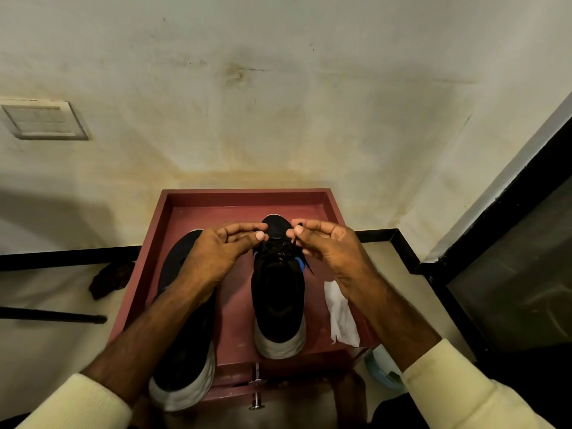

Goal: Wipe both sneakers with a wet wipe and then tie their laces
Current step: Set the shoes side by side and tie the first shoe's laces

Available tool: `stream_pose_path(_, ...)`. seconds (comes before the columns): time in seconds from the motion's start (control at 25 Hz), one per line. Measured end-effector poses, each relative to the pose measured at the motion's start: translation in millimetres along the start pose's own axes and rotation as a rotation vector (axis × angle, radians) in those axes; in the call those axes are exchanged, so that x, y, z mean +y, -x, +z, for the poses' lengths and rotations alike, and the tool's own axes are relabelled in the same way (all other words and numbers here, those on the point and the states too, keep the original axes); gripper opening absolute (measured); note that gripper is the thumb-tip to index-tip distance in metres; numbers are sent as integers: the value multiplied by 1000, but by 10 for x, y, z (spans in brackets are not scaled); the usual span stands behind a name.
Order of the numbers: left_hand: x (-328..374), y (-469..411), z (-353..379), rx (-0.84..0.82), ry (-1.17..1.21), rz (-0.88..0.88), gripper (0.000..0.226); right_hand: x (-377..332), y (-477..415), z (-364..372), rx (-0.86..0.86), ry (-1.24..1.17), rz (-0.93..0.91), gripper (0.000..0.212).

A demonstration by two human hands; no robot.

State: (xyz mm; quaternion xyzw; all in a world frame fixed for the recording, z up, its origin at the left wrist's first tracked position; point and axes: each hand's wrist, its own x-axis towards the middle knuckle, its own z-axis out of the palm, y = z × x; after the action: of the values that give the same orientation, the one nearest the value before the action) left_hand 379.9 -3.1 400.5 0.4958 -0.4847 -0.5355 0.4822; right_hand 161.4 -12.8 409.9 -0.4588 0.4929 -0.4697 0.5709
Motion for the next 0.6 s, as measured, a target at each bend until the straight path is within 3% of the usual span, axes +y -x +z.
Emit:
stream_pose_path(0.2,-9,0,-36,39,-349,183,21,78,-39,68,-1,321,-230,18)
stream_pose_path(0.4,17,-30,7,-9,-214,112,27,132,-52,182,-53,265,-176,26)
stream_pose_path(0.6,17,-33,40,27,-27,7,17,143,-62,202,-86,306,-194,18)
